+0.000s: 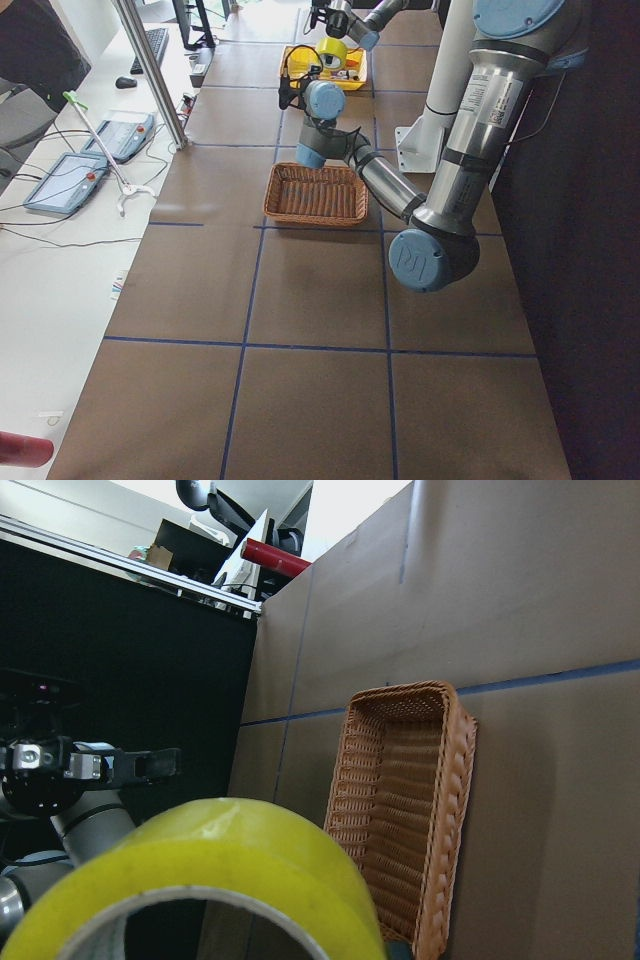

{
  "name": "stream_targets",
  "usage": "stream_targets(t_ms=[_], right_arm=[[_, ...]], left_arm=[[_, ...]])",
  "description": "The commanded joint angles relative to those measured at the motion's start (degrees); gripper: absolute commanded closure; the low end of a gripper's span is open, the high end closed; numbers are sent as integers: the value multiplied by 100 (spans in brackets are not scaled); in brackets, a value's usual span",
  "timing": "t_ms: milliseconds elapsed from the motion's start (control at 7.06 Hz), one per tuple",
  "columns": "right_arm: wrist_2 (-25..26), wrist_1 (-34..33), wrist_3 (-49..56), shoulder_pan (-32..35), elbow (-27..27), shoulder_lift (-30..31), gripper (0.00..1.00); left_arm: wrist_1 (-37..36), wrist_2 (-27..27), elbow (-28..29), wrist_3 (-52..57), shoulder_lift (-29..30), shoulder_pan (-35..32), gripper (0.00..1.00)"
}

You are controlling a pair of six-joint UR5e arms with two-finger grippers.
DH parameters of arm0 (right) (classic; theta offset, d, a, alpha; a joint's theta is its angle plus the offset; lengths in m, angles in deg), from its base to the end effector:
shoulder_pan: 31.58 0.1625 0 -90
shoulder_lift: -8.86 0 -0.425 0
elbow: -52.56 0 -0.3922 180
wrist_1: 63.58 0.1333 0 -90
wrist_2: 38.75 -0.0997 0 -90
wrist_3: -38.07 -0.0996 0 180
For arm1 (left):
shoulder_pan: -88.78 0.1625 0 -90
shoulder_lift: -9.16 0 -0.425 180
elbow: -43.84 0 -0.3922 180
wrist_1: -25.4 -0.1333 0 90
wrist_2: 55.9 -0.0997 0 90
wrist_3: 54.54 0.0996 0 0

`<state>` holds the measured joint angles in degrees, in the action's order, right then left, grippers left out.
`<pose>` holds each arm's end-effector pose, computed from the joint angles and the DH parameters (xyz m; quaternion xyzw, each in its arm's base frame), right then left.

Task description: Move tape to another basket

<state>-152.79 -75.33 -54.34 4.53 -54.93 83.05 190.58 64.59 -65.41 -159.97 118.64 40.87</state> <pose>-0.3425 -0.3646 0.2300 0.1223 -0.8079 0.0189 0.5761 0.2642 -0.4159 0.1919 0.0885 0.8166 -0.0886 0.5635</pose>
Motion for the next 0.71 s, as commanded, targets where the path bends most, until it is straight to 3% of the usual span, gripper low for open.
stream_targets(t_ms=[0, 283, 567], right_arm=[[223, 600, -23, -331, -26, -10, 100], [468, 1357, -206, -586, -34, -36, 100], [707, 1359, -225, -736, -26, -212, 100]], left_arm=[[330, -944, -533, -1328, 240, 664, 0], [339, -1212, -782, -1366, 249, 1001, 0], [339, -1256, -782, -1488, 424, 1265, 0]])
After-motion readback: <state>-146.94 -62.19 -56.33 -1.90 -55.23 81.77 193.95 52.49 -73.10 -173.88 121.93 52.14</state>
